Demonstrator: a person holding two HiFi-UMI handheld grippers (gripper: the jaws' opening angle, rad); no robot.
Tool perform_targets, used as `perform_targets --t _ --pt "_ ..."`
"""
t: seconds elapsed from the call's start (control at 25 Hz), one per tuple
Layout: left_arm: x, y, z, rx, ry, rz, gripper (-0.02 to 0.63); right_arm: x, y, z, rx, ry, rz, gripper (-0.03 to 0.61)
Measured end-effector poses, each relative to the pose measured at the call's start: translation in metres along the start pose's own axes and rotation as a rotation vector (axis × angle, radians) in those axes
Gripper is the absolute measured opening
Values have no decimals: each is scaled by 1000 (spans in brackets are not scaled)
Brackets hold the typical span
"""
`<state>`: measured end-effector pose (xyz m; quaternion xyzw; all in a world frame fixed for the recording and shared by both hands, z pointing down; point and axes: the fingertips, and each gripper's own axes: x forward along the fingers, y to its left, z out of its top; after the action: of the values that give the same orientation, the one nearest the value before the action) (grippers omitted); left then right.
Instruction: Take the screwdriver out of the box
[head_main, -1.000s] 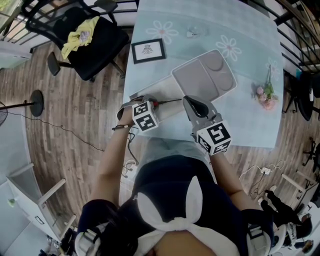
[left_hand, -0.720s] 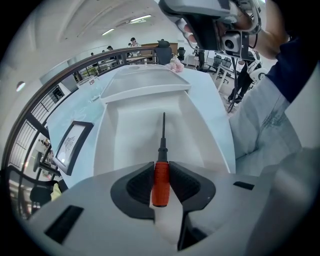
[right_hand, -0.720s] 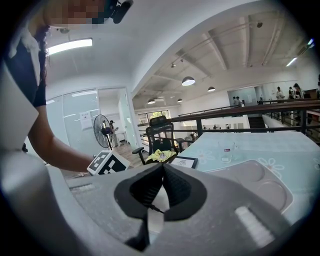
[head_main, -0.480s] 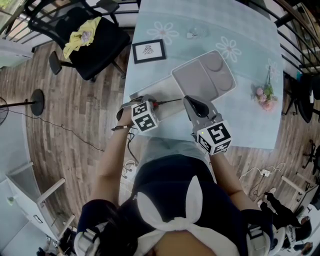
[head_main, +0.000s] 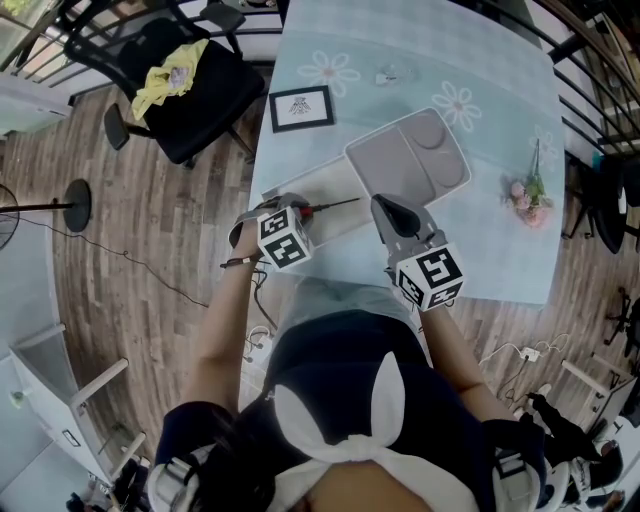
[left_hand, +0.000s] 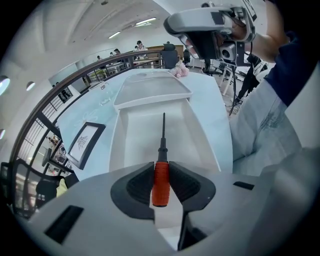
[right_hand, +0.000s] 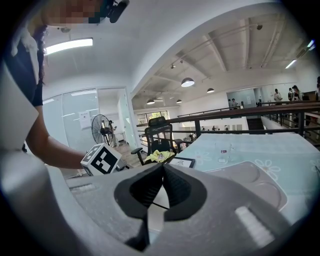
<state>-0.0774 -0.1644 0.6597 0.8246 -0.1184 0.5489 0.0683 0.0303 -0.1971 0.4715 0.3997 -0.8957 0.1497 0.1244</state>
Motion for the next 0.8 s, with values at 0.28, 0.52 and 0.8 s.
perform_targets --t 0.28,0.52,0.8 --pt "-21 2 5 -85 -70 8 104 -4 -3 -2 -2 3 -15 -2" --pt "-34 7 0 -155 -117 36 104 -3 2 -5 -8 17 -13 -2" --pt "-58 14 12 -304 -247 77 104 -2 9 -2 -22 19 2 -2"
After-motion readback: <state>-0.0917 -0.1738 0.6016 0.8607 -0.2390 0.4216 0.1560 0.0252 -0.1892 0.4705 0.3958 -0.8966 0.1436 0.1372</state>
